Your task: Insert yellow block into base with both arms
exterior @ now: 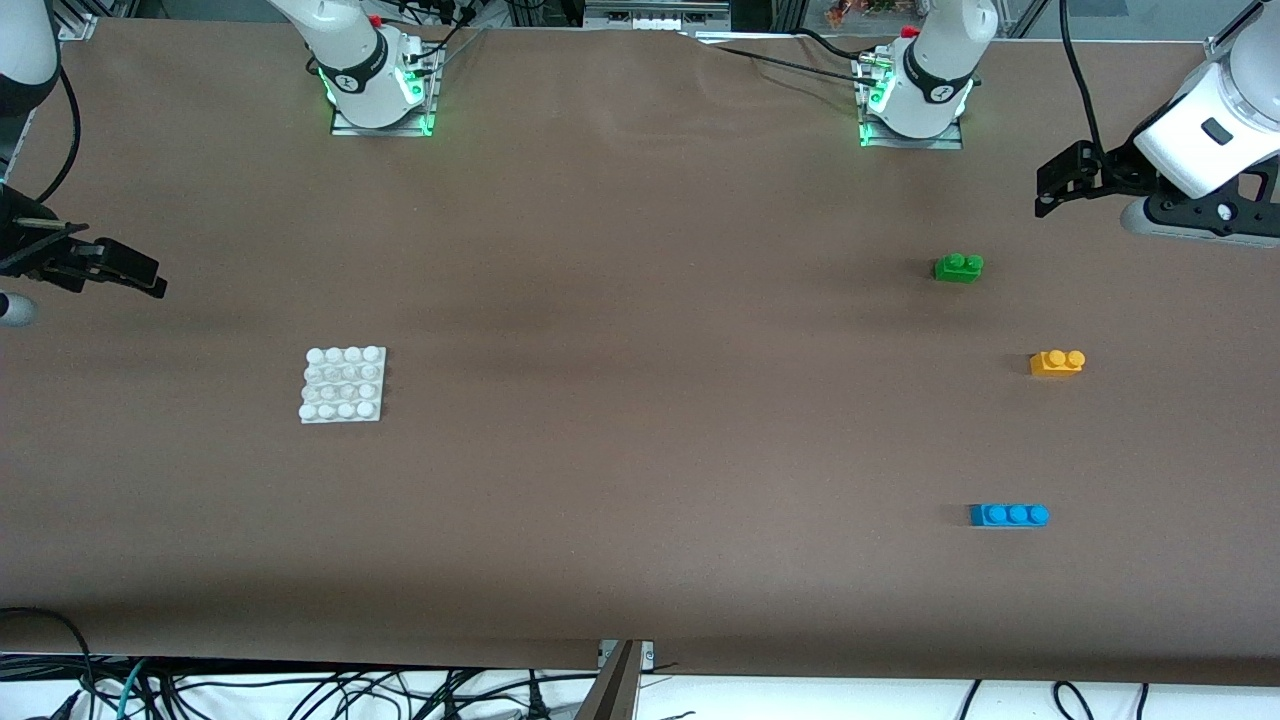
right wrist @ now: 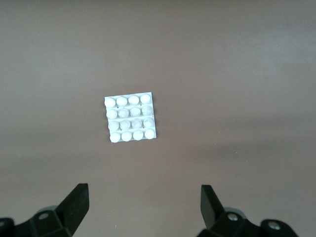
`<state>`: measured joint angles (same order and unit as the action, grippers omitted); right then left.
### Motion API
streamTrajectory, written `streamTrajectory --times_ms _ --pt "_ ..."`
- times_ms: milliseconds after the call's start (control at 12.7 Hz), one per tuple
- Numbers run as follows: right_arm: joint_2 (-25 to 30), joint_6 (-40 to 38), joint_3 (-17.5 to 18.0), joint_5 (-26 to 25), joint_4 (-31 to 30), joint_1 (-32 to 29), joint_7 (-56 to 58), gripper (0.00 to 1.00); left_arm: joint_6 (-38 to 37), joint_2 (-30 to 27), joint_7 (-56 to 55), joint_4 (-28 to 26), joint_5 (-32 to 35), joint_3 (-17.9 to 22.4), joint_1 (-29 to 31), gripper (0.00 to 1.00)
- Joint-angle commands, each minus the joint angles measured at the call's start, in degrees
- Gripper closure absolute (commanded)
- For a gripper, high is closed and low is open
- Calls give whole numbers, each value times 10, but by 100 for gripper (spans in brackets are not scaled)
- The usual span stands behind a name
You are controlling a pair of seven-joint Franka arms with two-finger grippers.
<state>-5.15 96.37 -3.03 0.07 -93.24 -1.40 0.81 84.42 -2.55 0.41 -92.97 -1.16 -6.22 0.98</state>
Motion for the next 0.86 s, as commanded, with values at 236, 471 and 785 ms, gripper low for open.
streamTrajectory --times_ms 236,471,785 --pt "8 -8 1 7 -6 -4 7 0 -14 8 -5 20 -10 -2 1 0" --pt "7 -7 1 7 -8 -4 8 0 -14 8 -4 19 -10 -2 1 0" --pt "-28 -23 -2 6 -11 -11 45 0 -14 8 -5 19 -10 -2 1 0"
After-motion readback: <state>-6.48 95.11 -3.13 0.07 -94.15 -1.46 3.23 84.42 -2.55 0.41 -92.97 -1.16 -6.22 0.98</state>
